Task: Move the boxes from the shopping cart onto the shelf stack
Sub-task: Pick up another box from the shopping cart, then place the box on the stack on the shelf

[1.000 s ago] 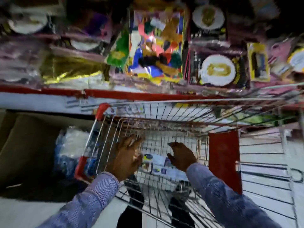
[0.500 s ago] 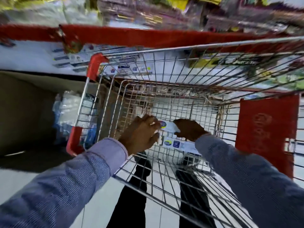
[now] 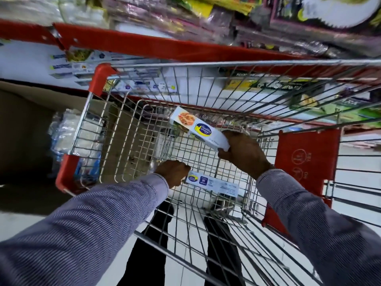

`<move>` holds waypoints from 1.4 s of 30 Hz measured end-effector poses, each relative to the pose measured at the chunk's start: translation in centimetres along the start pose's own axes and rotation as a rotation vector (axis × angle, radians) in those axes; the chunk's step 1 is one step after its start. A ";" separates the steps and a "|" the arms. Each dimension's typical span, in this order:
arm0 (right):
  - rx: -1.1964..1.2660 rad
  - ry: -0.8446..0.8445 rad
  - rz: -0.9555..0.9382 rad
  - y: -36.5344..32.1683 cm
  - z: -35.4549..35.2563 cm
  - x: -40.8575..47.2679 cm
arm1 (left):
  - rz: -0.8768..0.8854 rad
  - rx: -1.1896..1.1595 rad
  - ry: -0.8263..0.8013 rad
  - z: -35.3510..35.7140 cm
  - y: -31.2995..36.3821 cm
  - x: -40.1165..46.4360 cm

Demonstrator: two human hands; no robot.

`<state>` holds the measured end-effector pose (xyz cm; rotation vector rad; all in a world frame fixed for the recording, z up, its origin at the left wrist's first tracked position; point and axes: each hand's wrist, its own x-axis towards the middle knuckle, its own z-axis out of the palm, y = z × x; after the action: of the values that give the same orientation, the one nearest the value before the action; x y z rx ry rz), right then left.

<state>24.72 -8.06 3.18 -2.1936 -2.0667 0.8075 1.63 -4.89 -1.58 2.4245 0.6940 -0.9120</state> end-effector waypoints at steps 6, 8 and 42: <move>-0.071 0.141 -0.063 -3.8 -10.1 -1.4 | 0.029 0.046 0.197 -7.8 -0.4 -5.7; -0.100 0.173 -0.084 -5.6 -14.6 -1.9 | 0.018 0.054 0.271 -11.6 -0.4 -9.4; -0.315 0.584 -0.143 -15.0 -61.4 3.0 | -0.063 0.238 1.131 -57.1 3.7 -32.5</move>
<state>34.06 16.66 60.65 -2.0356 -2.0889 -0.1779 9.32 15.18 60.64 3.0303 1.0458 0.5147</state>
